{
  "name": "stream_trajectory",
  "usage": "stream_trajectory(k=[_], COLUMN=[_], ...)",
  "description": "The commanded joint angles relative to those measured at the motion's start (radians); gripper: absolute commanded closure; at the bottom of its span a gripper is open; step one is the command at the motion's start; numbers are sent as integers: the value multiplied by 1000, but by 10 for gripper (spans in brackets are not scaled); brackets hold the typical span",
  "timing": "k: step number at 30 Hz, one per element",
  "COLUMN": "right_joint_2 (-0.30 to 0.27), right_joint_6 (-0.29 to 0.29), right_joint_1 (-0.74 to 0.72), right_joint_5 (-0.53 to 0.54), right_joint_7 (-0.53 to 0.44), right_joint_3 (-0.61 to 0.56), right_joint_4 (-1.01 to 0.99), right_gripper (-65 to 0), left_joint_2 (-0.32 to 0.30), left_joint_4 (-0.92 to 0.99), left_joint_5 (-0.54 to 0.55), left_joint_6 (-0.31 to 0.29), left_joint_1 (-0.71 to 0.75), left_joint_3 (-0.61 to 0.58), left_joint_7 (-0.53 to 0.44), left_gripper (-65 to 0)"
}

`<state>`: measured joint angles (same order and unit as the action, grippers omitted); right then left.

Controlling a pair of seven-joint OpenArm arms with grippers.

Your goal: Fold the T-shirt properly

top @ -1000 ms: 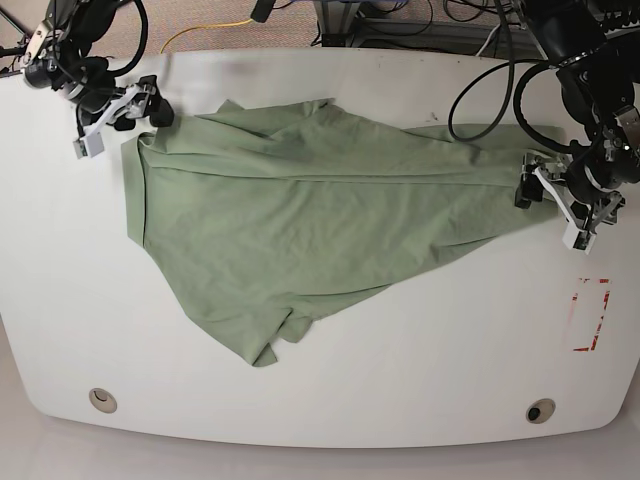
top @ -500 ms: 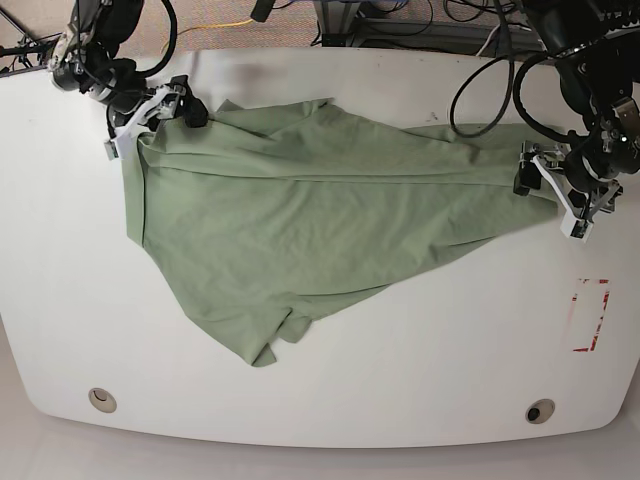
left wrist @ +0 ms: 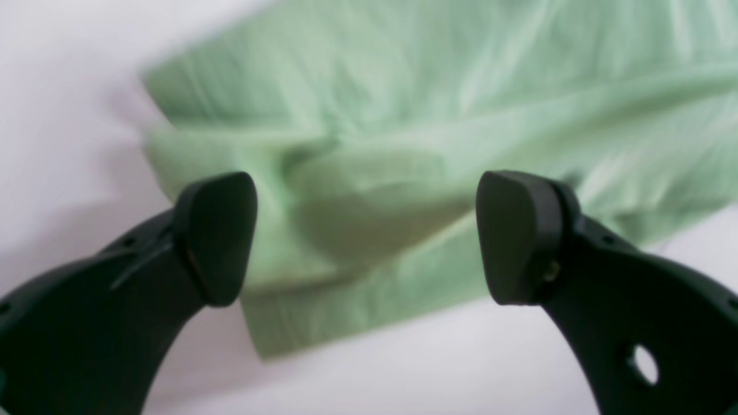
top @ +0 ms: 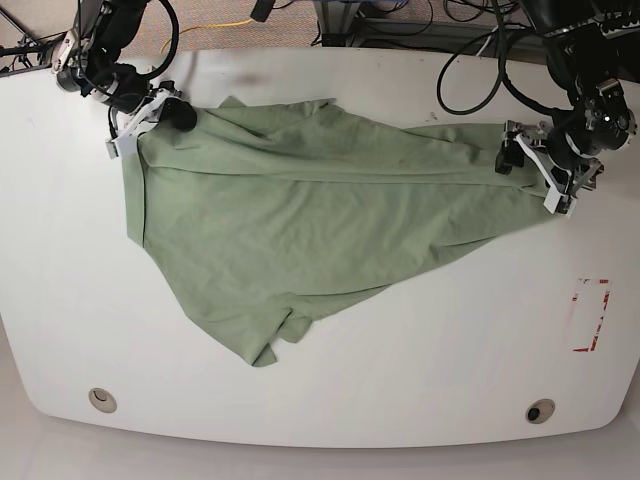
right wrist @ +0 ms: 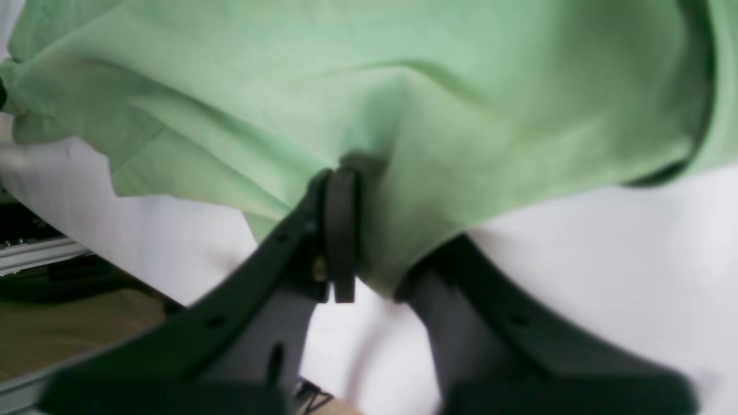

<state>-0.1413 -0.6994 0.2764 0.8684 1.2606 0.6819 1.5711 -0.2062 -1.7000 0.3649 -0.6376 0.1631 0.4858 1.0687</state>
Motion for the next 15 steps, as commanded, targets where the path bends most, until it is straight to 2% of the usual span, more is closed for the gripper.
stream_trajectory(k=[1, 6, 13, 15], right_joint_2=[-11, -11, -14, -14], right_joint_6=[1, 1, 1, 1], right_joint_1=[11, 42, 74, 80], right_joint_5=[10, 12, 15, 47], right_joint_7=[-2, 17, 66, 64], right_joint_3=[5, 8, 9, 17], right_joint_4=[56, 127, 262, 294], right_gripper=[-17, -8, -6, -6], left_joint_2=[-16, -16, -17, -19], left_joint_4=[18, 74, 108, 108], left_joint_5=[-36, -65, -65, -65], left_joint_6=[-4, -6, -1, -1], left_joint_1=[-17, -3, -4, -4], left_joint_3=[6, 6, 3, -8], left_joint_7=[-28, -117, -124, -124], left_gripper=[-554, -554, -554, -554])
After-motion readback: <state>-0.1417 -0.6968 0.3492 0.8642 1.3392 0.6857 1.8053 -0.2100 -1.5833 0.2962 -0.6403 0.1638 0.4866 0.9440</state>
